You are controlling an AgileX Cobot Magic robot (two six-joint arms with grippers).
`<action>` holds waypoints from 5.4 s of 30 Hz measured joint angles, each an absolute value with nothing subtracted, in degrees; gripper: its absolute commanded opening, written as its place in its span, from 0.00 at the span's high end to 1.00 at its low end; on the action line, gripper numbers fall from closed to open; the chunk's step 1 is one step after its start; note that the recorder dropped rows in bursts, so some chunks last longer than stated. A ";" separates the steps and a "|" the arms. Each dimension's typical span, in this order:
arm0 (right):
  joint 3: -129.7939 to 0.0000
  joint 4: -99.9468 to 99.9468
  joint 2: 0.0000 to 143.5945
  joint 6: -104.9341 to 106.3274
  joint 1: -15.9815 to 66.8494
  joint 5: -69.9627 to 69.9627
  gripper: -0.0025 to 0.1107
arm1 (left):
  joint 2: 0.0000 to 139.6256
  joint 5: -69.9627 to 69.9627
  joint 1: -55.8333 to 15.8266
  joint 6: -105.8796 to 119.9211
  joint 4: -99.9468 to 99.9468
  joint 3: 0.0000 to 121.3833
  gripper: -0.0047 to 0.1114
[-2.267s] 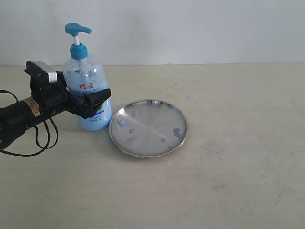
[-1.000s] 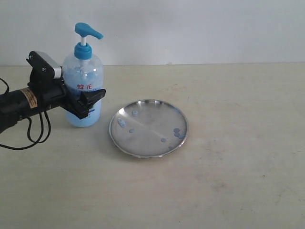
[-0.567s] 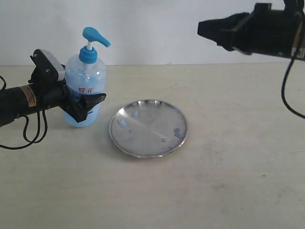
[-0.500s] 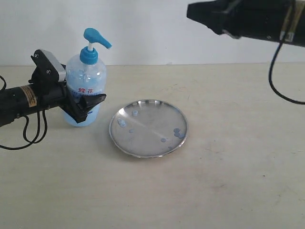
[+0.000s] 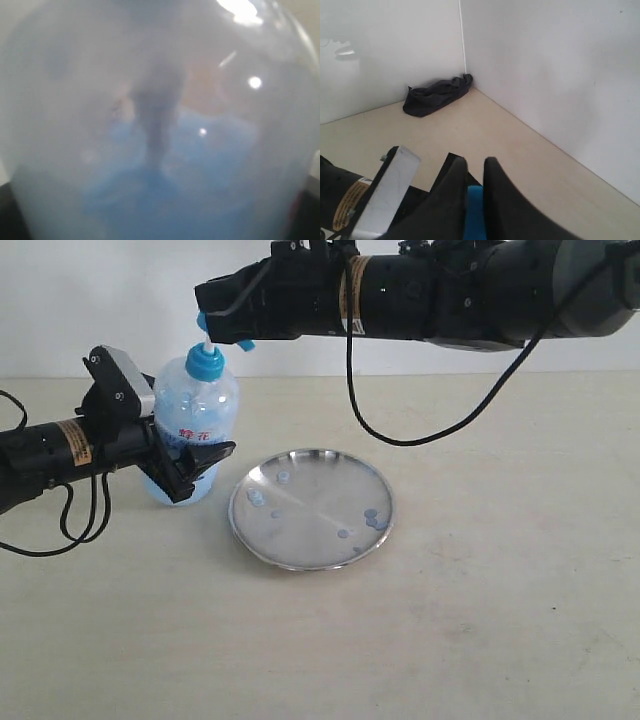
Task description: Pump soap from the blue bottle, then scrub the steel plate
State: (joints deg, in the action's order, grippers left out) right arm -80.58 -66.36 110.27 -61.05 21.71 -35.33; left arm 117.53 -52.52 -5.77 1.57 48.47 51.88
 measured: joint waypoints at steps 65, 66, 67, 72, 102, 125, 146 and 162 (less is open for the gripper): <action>-45.66 -85.32 66.26 -58.85 24.50 4.54 0.98 | 123.03 -64.71 -5.83 -16.30 39.91 51.63 0.02; -45.55 -85.21 66.26 -59.34 24.50 4.44 0.98 | 122.90 -66.08 -5.83 -16.58 39.25 51.63 0.02; -45.52 -85.21 66.15 -59.78 24.50 4.34 0.98 | 122.62 -66.71 -5.83 -16.71 38.86 51.74 0.02; -45.52 -85.12 66.15 -61.71 24.50 4.21 0.98 | 122.21 -68.16 -5.83 -17.19 37.71 51.74 0.02; -45.52 -82.88 66.15 -66.56 24.50 5.39 0.98 | 71.60 -49.36 6.10 -24.99 37.45 35.76 0.91; -29.94 -81.31 31.97 -81.52 24.50 -6.73 0.98 | 16.02 0.48 6.10 -35.03 25.04 16.40 0.92; -40.53 -81.53 78.84 -81.03 24.50 -12.18 0.98 | 15.65 0.00 6.10 -38.23 22.51 0.22 0.92; -64.09 -99.00 110.58 -113.56 24.53 -31.03 0.98 | 15.65 6.76 6.10 -38.13 22.51 0.22 0.92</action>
